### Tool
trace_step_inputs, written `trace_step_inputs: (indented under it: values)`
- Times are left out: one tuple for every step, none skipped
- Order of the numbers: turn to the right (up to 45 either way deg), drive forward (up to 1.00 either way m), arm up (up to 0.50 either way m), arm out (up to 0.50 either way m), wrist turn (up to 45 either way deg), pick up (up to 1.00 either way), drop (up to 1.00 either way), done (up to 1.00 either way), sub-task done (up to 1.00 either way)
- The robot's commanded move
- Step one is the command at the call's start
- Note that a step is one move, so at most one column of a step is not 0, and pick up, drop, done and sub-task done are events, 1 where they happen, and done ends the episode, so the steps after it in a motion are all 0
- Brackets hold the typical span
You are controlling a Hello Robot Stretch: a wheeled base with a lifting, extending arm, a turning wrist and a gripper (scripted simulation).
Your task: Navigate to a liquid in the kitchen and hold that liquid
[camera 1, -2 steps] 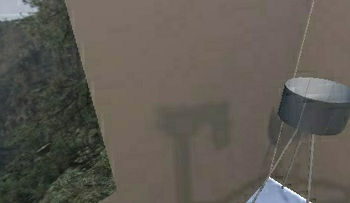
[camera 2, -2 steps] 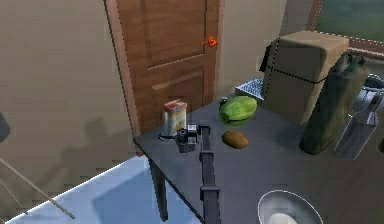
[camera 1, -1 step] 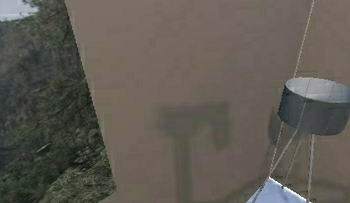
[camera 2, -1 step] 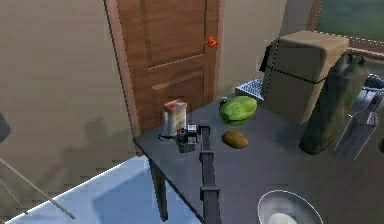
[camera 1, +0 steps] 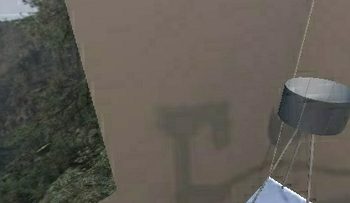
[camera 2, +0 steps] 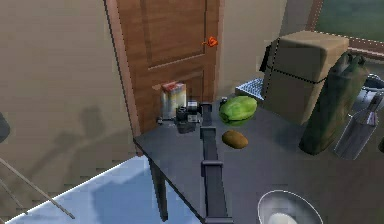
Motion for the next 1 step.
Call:
trace_step_inputs:
  values:
    - [0.0, 0.00, 0.00, 0.00, 0.0, 0.00, 0.00, 1.00, 0.00]
